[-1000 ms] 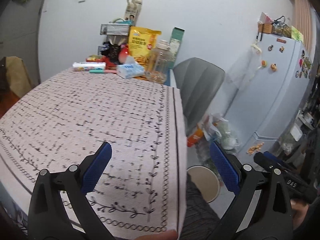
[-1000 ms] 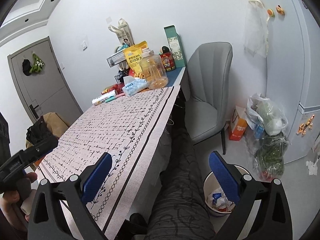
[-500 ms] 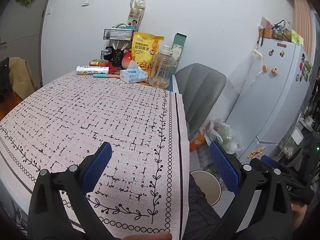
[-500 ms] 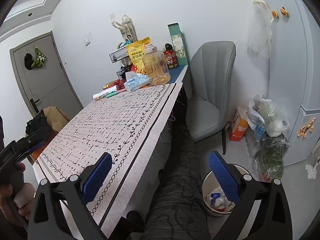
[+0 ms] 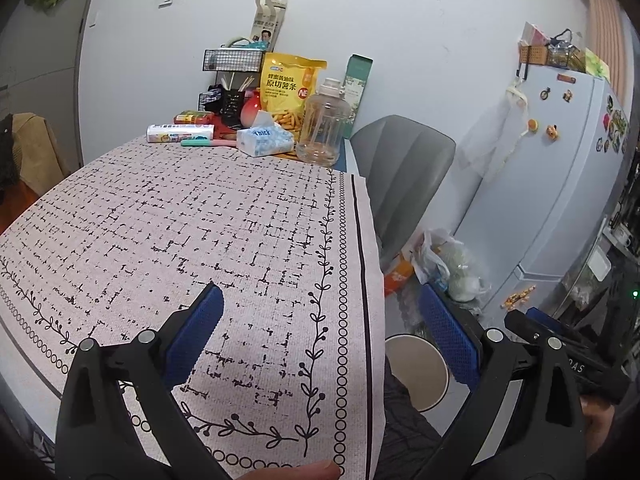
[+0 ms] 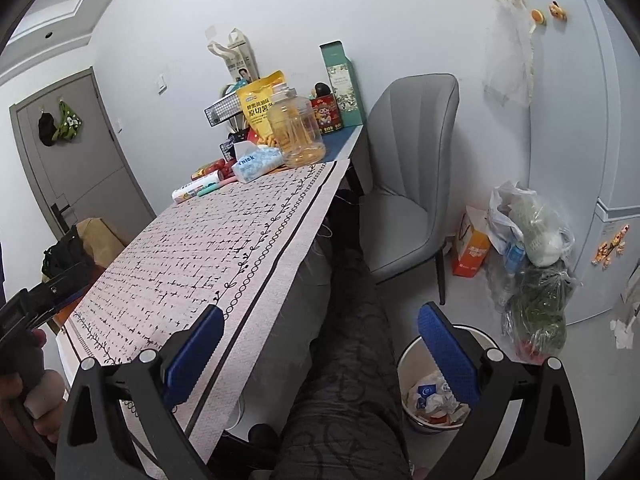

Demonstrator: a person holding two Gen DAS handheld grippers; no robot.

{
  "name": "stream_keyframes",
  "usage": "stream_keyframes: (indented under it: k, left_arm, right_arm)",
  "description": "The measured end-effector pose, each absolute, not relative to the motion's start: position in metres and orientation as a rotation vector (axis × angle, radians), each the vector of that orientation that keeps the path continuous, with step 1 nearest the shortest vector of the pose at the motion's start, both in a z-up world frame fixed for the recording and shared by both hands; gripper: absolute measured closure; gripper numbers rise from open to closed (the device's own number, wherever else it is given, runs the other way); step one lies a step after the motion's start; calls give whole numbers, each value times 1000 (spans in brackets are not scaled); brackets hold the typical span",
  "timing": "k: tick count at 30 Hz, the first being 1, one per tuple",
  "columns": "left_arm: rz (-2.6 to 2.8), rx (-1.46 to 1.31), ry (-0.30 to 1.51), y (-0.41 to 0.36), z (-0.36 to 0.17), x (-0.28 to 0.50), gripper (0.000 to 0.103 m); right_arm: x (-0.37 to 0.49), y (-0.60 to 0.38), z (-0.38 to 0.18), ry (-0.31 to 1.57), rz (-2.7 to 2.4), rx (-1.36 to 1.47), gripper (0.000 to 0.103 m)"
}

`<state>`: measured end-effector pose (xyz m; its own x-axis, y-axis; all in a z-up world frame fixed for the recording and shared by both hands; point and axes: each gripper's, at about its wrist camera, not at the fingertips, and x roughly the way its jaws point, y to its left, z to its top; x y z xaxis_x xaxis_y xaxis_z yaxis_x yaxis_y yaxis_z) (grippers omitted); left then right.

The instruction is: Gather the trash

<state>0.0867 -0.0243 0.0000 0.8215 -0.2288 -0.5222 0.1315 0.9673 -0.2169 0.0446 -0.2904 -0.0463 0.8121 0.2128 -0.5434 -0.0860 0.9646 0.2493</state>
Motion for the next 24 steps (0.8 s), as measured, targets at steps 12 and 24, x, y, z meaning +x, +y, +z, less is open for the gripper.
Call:
stream_keyframes:
  k: [12,24]
  left_arm:
    - [-192,-168,573,-31,2,85,6]
    - [-203,-157,579,-34,7,89,6]
  right_arm:
    - [41,-294,-48,584,159,215,8]
    - [44,-296,-44,584,151,205,8]
